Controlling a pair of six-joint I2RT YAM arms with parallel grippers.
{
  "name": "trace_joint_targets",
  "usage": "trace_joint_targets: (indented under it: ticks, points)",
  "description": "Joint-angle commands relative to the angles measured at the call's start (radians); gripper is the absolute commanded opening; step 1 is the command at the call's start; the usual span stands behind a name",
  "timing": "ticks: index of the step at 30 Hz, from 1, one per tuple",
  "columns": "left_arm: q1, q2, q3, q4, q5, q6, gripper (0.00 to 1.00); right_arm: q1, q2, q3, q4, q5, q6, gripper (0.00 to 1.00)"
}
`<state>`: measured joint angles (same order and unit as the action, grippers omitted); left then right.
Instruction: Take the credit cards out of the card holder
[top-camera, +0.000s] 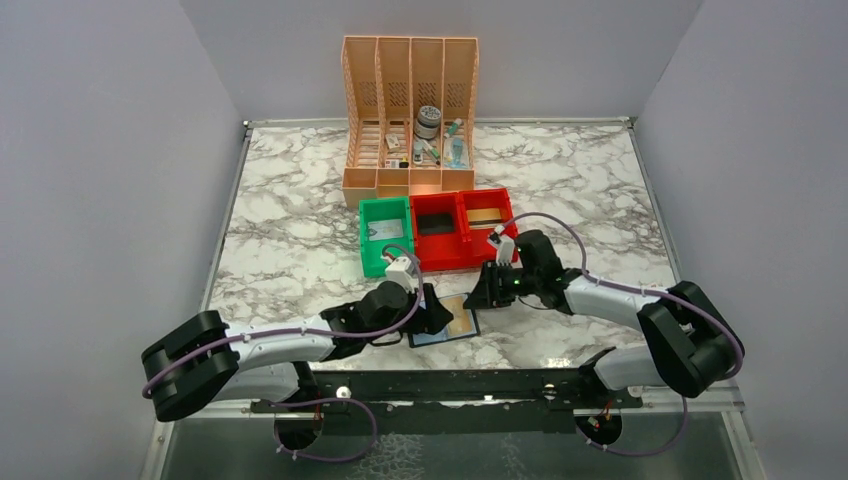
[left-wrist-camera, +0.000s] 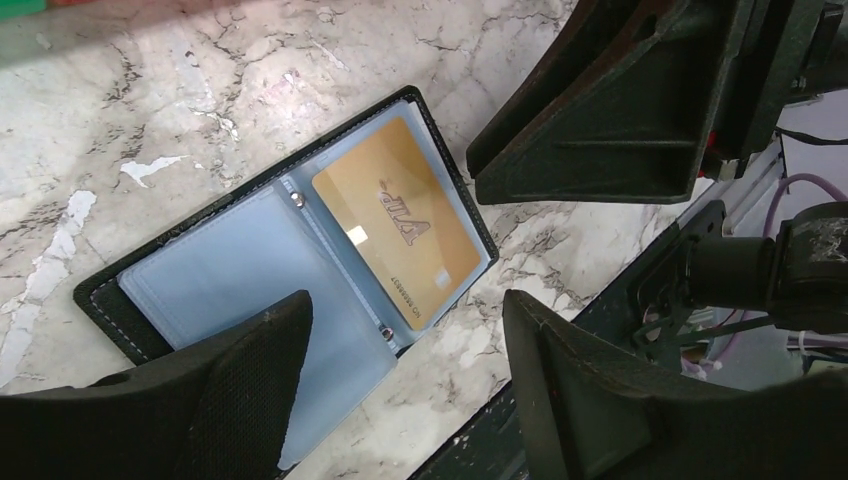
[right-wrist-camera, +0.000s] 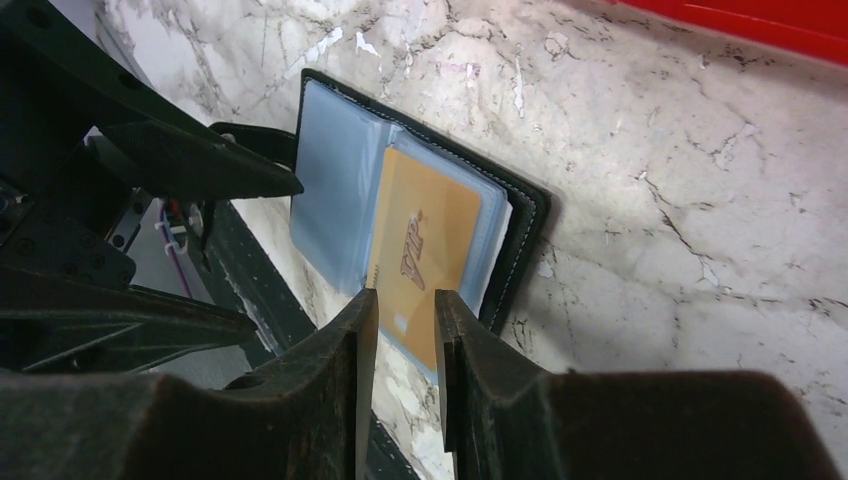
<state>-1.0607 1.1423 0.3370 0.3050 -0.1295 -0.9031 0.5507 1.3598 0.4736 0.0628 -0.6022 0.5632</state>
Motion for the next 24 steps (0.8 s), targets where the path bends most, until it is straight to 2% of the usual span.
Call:
trace_joint_targets:
  ticks: [1,11,14,24]
  points:
    - [0.001,0.029,0.025,0.071,0.037,-0.029,0.7,0.009,0.032,0.024,0.058,-0.053,-0.006,0.27]
    - [0.001,0.12,0.036,0.095,0.046,-0.064,0.57,0.011,0.138,0.033,0.073,-0.027,-0.006,0.21]
    - [0.001,0.143,0.045,0.099,0.054,-0.07,0.51,0.011,0.171,0.021,0.084,-0.028,0.0,0.15]
    - [0.001,0.186,0.028,0.116,0.028,-0.161,0.39,0.011,0.166,-0.03,0.096,0.005,0.013,0.15]
